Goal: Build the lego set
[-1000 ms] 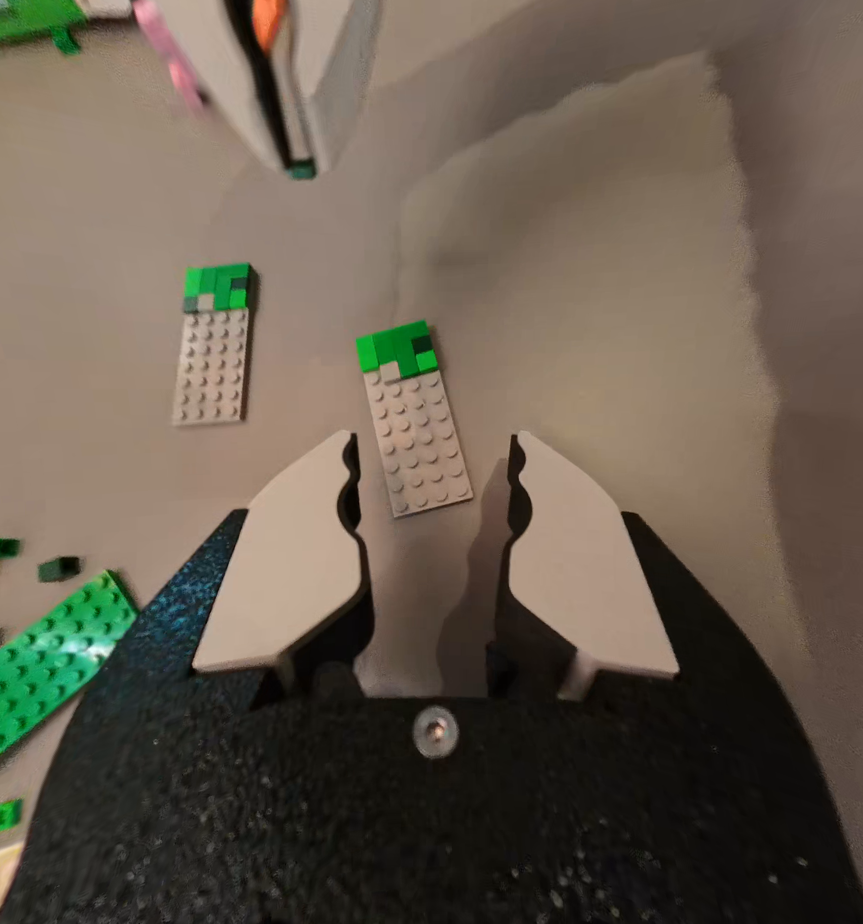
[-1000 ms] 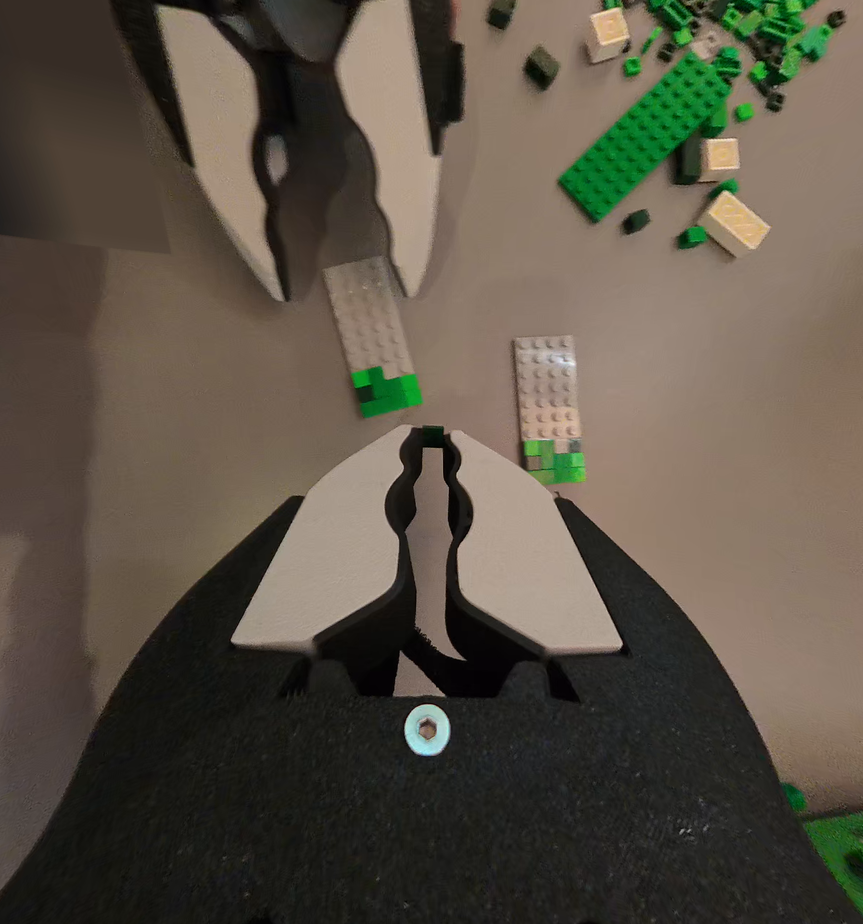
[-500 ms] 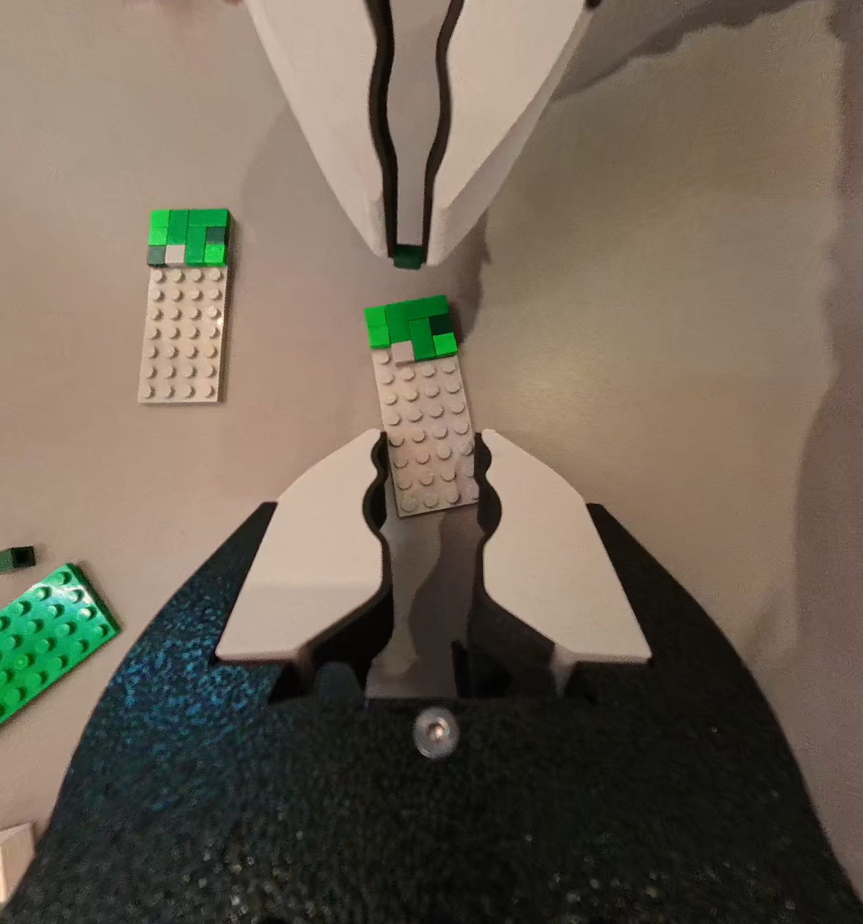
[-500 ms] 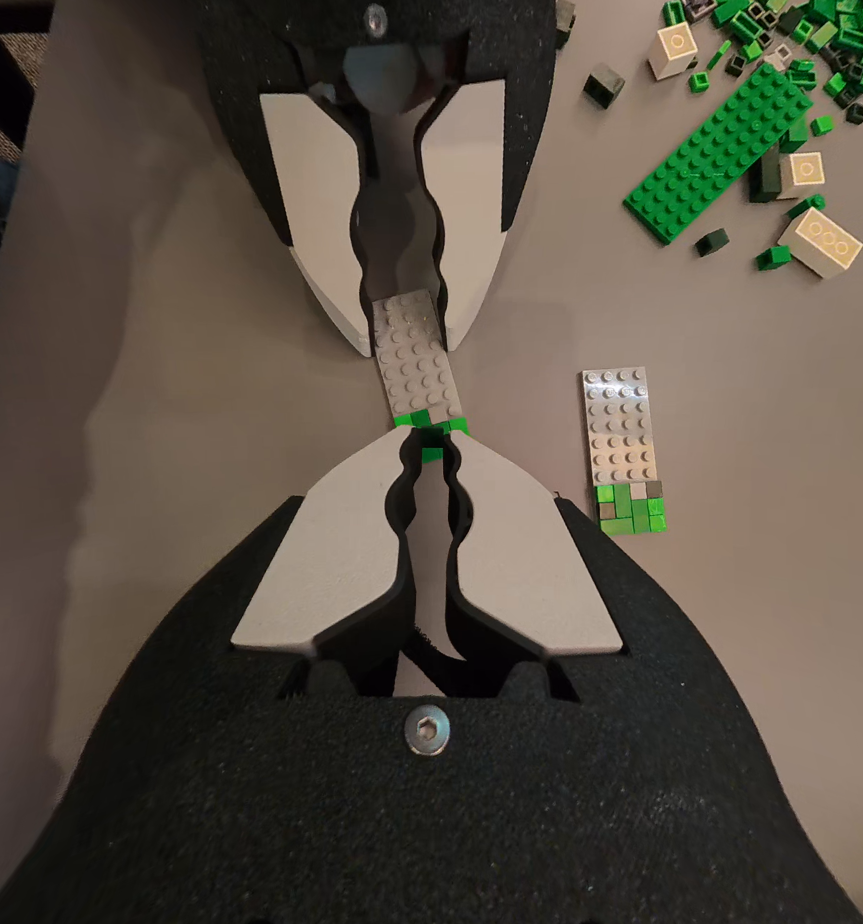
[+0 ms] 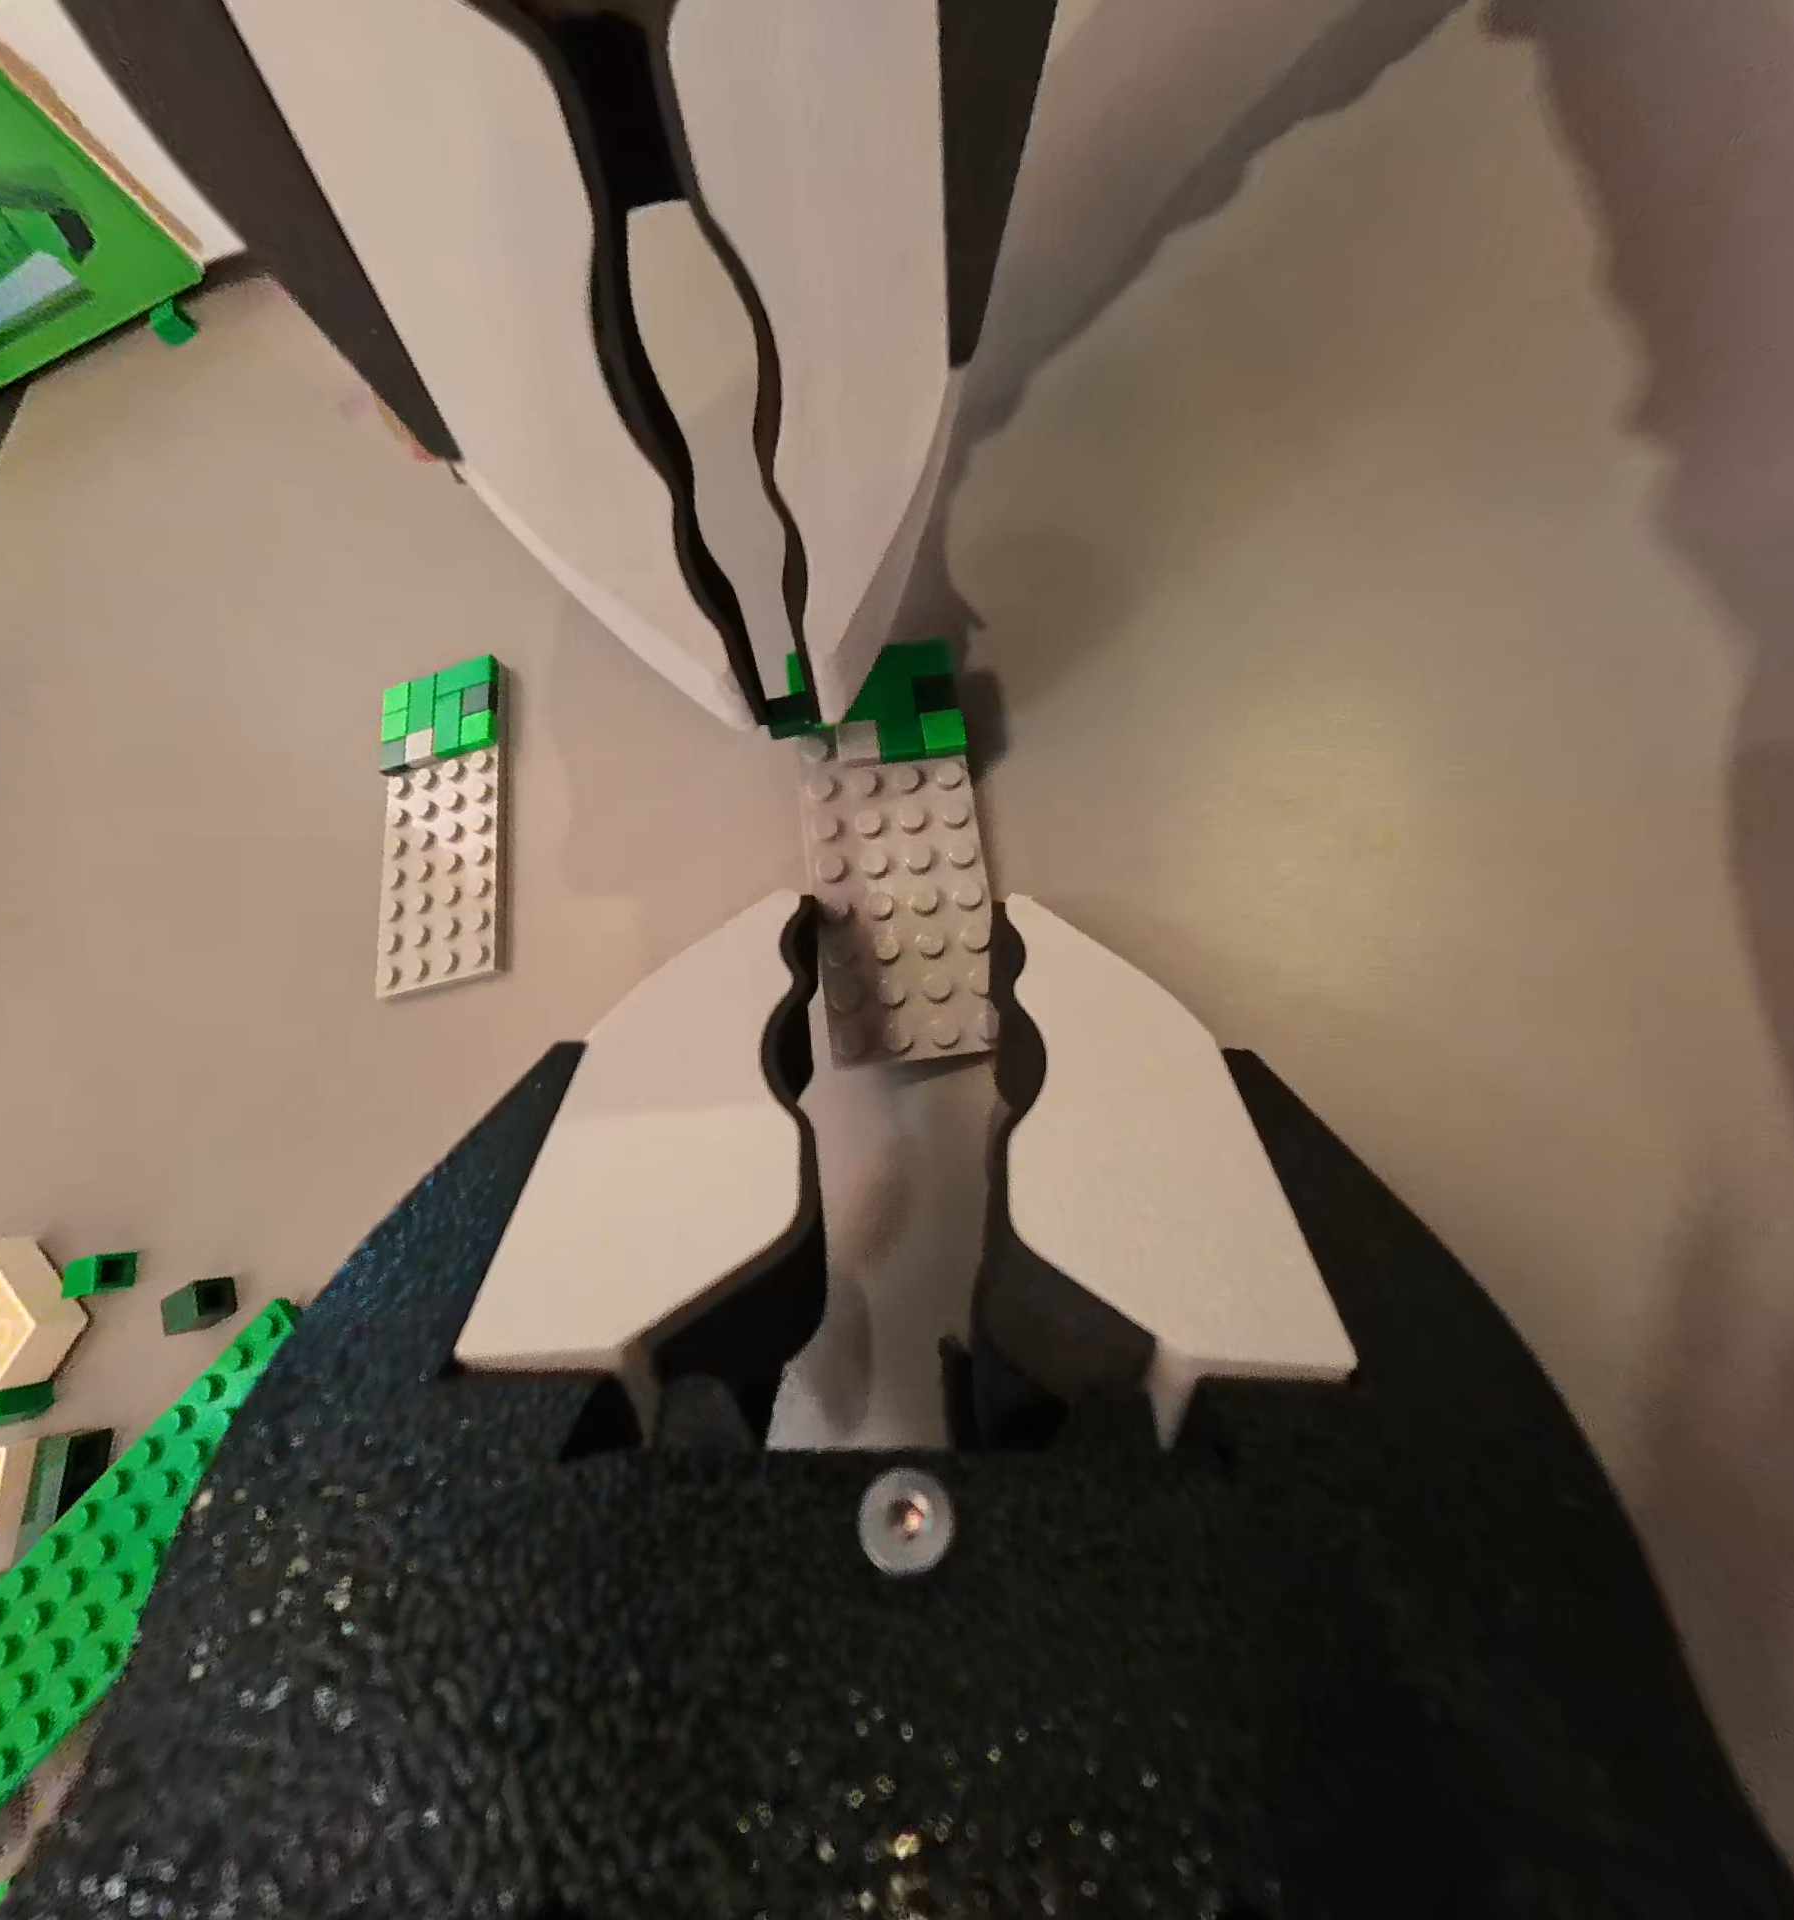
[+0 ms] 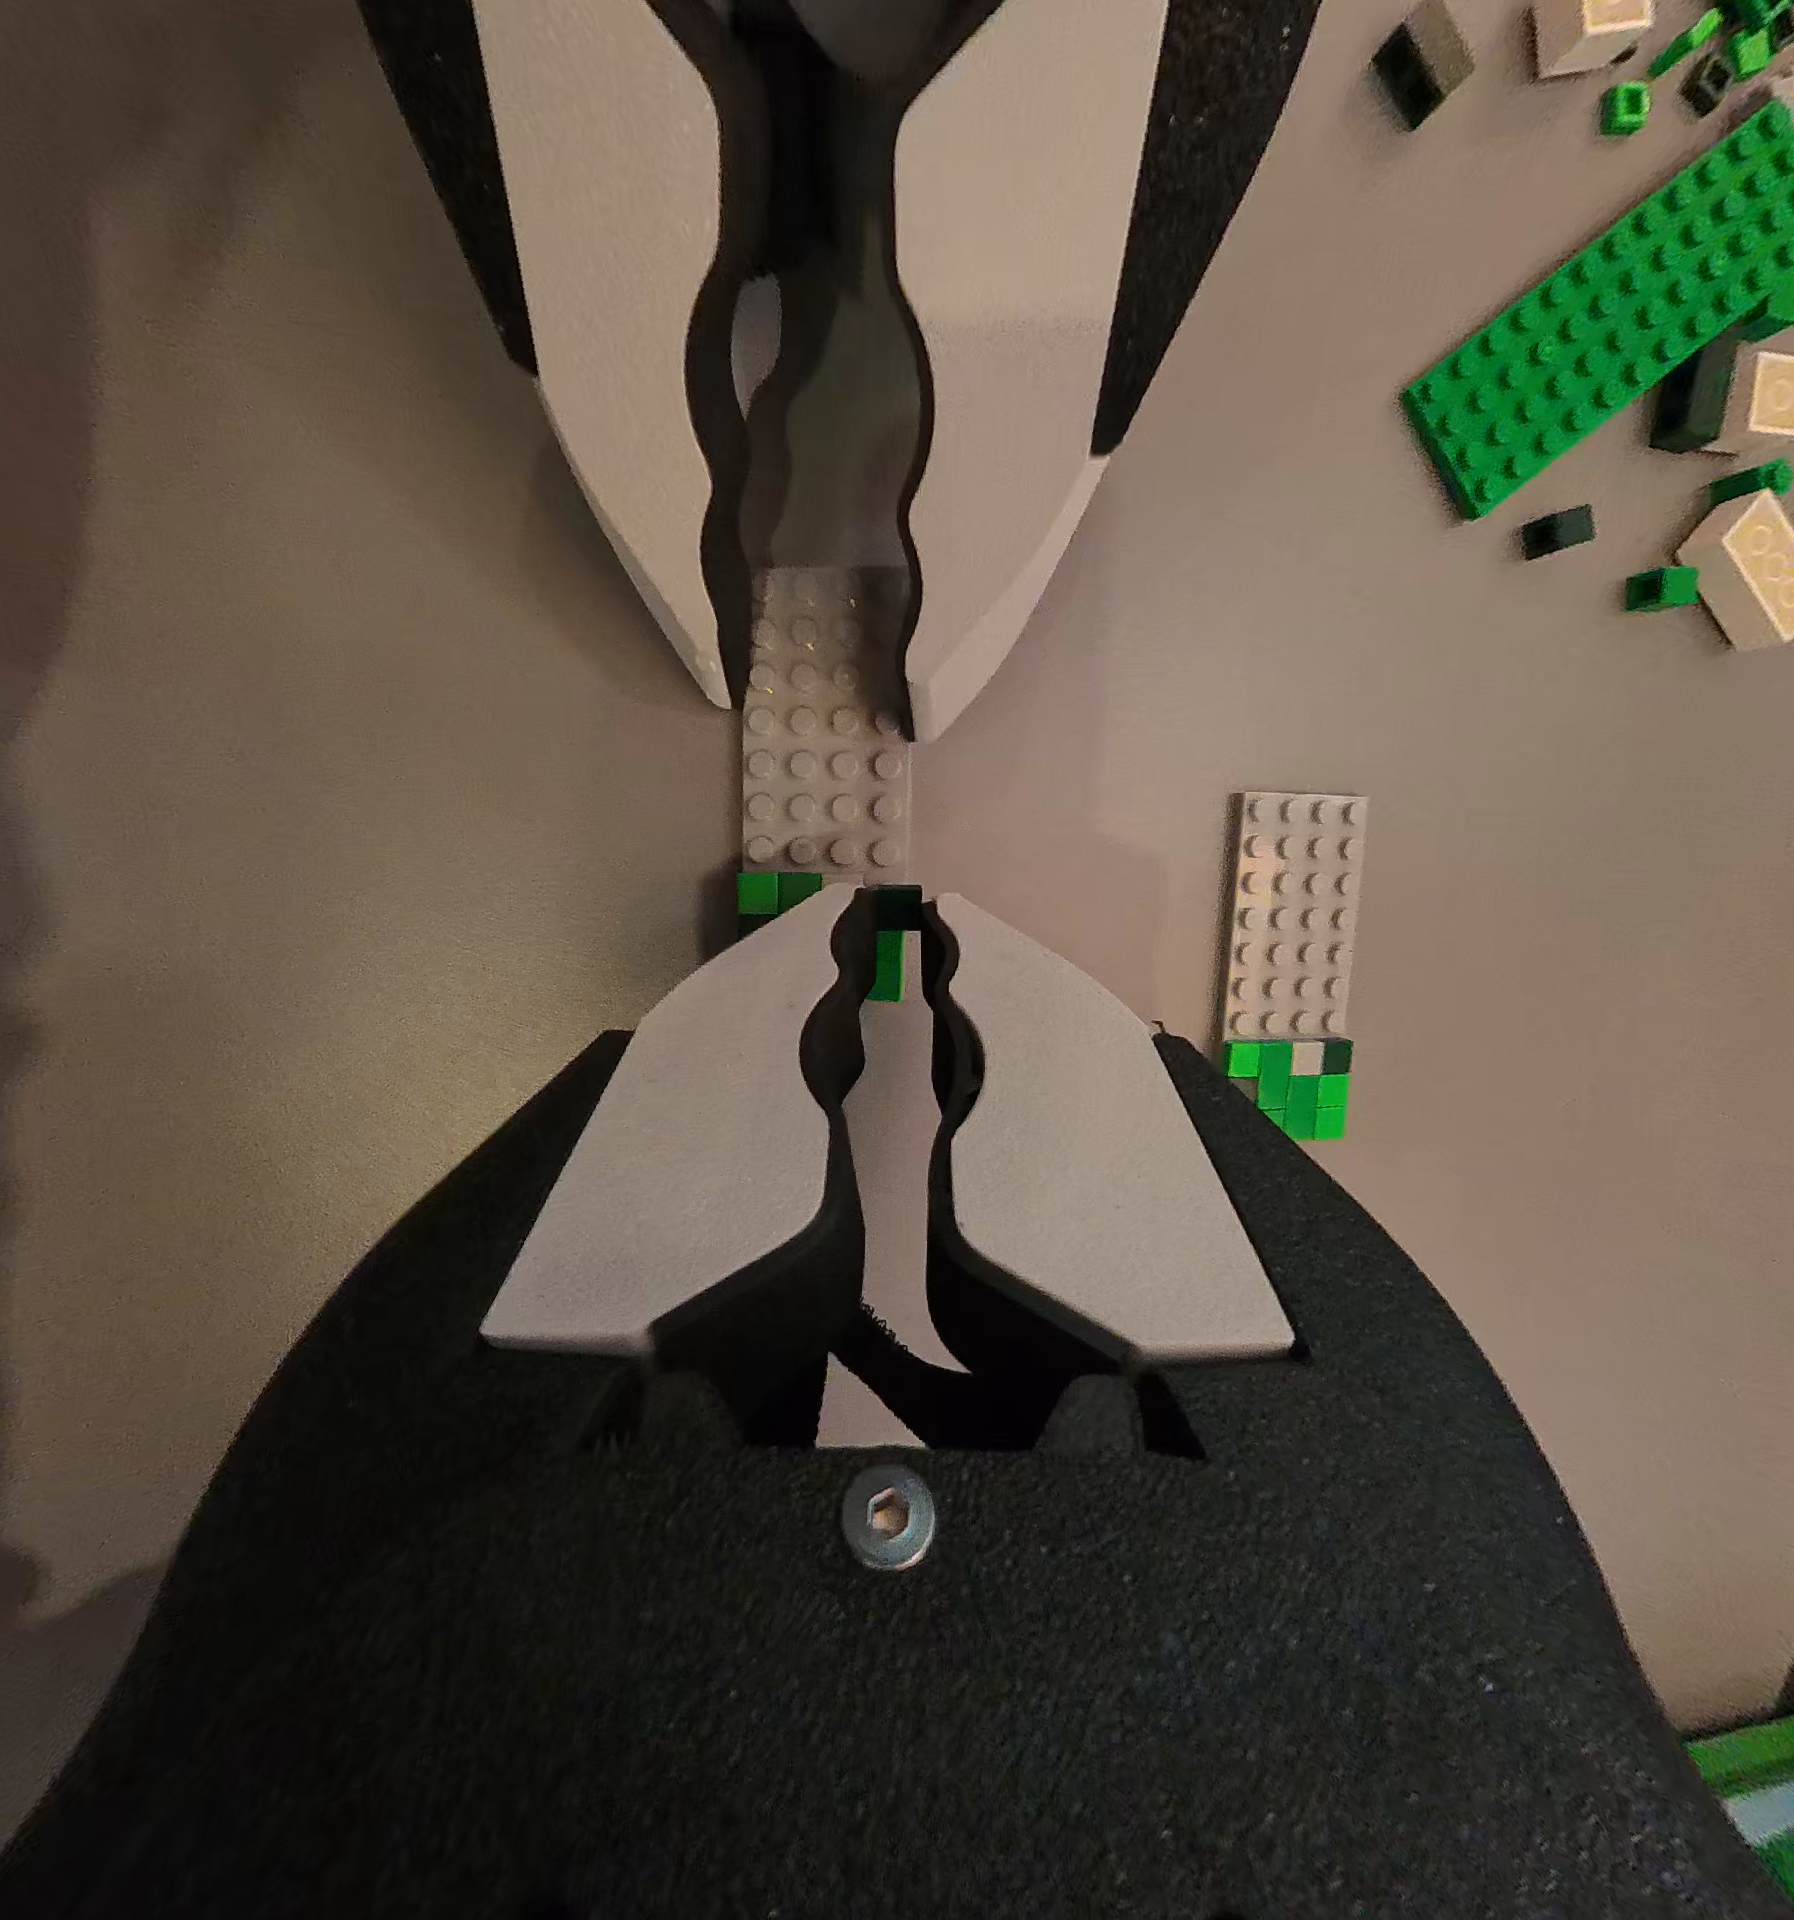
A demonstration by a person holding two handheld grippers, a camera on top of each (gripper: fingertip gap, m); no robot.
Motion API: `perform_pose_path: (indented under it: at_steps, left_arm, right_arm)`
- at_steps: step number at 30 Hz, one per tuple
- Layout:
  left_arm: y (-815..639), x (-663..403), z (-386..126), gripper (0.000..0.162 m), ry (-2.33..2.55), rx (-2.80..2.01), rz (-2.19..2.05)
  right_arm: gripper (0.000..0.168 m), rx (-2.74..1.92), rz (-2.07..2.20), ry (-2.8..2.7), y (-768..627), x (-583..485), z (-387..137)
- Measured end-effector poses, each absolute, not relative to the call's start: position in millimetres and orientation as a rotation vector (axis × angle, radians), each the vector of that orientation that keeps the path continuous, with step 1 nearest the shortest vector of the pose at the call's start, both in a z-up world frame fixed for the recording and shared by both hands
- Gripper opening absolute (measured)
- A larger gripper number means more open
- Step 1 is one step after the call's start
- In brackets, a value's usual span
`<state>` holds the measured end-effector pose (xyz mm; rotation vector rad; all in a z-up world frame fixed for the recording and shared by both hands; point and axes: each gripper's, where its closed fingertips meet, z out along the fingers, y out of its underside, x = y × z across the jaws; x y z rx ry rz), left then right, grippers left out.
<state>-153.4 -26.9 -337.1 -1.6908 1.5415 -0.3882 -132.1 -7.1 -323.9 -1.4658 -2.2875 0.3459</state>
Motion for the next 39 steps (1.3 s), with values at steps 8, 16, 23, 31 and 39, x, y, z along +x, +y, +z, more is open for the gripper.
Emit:
perform_pose_path:
  at_steps: [8,16,23,31,39]
  left_arm:
    - [-30.3,-150.6,-337.3,0.031,1.566,-1.649,-0.364]
    - [-31.0,-150.1,-337.2,0.031,1.574,-1.641,-0.351]
    - [-31.3,-149.8,-336.8,0.031,1.581,-1.627,-0.339]
    - [-32.4,-149.0,-335.2,0.031,1.622,-1.551,-0.296]
    - [-32.8,-148.6,-334.7,0.031,1.63,-1.528,-0.285]
  right_arm:
    - [0.008,-1.518,0.35,-2.321,-12.1,-129.1,-331.8]
    - [0.01,-1.563,0.326,-2.327,-12.3,-126.7,-332.5]
    - [0.014,-1.601,0.37,-2.318,-11.8,-122.3,-328.6]
    - [0.02,-2.021,1.216,-2.032,-13.3,-125.5,-310.2]
    - [0.016,-2.137,1.367,-2.019,-16.7,-126.4,-326.7]
